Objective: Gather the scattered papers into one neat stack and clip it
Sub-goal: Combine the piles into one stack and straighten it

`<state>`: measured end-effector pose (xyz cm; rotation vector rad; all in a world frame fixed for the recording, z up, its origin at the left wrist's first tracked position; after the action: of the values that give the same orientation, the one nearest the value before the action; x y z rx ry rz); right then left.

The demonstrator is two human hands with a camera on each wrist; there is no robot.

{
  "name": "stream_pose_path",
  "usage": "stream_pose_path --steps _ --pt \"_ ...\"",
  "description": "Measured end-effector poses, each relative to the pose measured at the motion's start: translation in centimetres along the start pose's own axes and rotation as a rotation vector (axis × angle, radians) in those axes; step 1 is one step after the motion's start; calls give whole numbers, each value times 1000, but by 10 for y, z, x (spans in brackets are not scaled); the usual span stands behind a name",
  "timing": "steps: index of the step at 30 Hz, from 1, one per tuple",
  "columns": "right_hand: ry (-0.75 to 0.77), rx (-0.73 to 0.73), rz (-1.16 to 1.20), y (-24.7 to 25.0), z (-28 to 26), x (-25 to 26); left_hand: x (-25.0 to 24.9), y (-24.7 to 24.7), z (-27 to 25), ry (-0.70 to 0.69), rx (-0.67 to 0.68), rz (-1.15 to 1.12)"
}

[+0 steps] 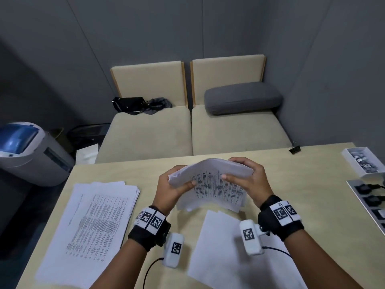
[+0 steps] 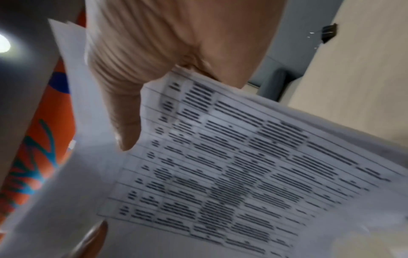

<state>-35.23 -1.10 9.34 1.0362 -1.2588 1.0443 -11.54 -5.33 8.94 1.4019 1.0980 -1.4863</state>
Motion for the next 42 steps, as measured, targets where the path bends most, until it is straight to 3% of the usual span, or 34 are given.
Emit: stream_pose_path --steps 8,12,16,19,21,23,26,30,33,37,42 --pt "-299 -27 70 -20 -2 -60 63 -1 16 268 -105 9" --pt "-391 -115 19 -18 -5 -91 83 -1 20 310 -127 117" --pt "-566 -29 -391 16 -20 -142 88 18 23 277 -202 430" --pt "-637 303 -1008 44 -54 -175 92 44 18 289 -281 500" --pt "-603 445 -1235 49 -81 -186 95 61 11 312 -303 530" --pt "-489 498 -1361 46 -100 -194 103 77 1 350 -341 567" --pt "-429 442 -1330 47 -107 -197 125 102 -16 453 -350 621" --pt "-542 356 -1284 56 -95 -196 151 115 -41 580 -297 698" --pt "-613 338 -1307 60 -91 -198 165 116 -56 673 -240 749" --pt "-518 342 -1386 58 -93 -198 183 119 -69 751 -174 745" --pt "-568 361 -1397 61 -95 -201 185 108 -81 806 -115 784"
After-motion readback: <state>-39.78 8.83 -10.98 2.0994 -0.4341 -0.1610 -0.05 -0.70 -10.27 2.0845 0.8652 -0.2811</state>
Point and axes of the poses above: each hand's wrist, its own z-axis towards the middle knuckle, its own y-axis out of the back of the hand, x = y × z, the point moved 4 cm from there along z, towards the middle knuckle
